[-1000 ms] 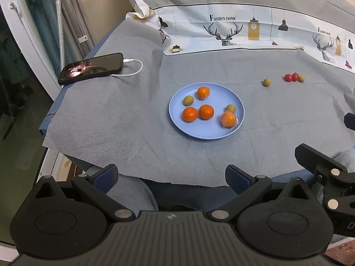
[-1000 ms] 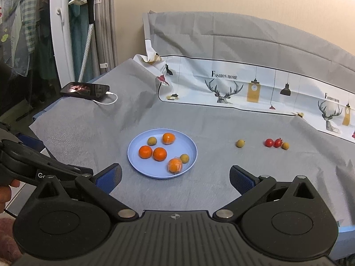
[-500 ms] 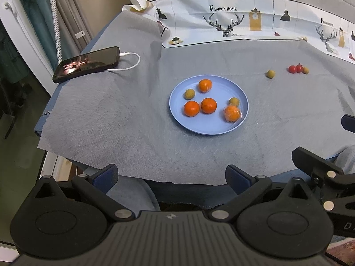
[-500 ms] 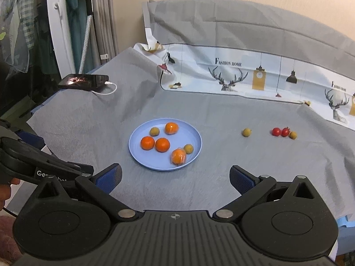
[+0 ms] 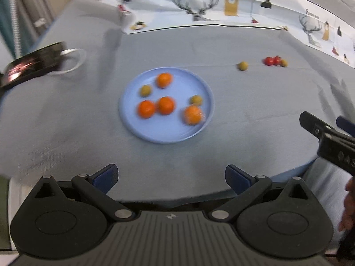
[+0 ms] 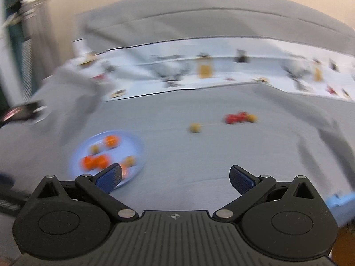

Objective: Organize fruits
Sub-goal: 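Grasp a small green fruit with the left tool while the right tool grasps a yellow fruit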

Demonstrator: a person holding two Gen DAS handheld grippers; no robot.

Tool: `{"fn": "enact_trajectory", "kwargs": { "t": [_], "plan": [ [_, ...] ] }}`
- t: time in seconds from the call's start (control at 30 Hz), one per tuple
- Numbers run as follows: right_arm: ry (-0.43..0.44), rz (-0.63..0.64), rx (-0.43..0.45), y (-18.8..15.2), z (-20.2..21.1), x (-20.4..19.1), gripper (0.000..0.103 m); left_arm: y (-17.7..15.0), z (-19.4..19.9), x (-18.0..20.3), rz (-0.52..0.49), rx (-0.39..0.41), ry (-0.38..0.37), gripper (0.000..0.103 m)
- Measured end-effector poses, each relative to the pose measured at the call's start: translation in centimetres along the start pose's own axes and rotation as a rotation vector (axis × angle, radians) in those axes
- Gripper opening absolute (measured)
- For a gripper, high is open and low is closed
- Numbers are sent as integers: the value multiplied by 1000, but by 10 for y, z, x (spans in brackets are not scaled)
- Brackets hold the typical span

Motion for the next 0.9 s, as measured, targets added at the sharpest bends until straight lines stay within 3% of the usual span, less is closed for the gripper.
{"fn": "enact_trajectory", "kwargs": {
  "t": [0.23,0.47,0.8,0.9],
  "plan": [
    [-210,-152,13,14,-75,108,102,77,-49,85,-136,74,5,103],
    [-310,-207,-7,31,-188,179,102,150,-140,157,-204,132,5,103],
    [-281,-113,-100,42,-324,193,102,203,-265,190,-248,127,11,103],
    [-278,-103,-24,47,-336,194,102,206,-285,188,-237,130,-23,103]
  ]
}}
Point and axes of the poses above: each gripper's, at about its wrist camera, not at the fingertips, and z roughly against the way its jaws point, x to its right, y to its top, the point moved 8 cm from there along -z, roughly the way its jaws point, and after that the axes turned 5 degrees about z, right-handed, at the moved point
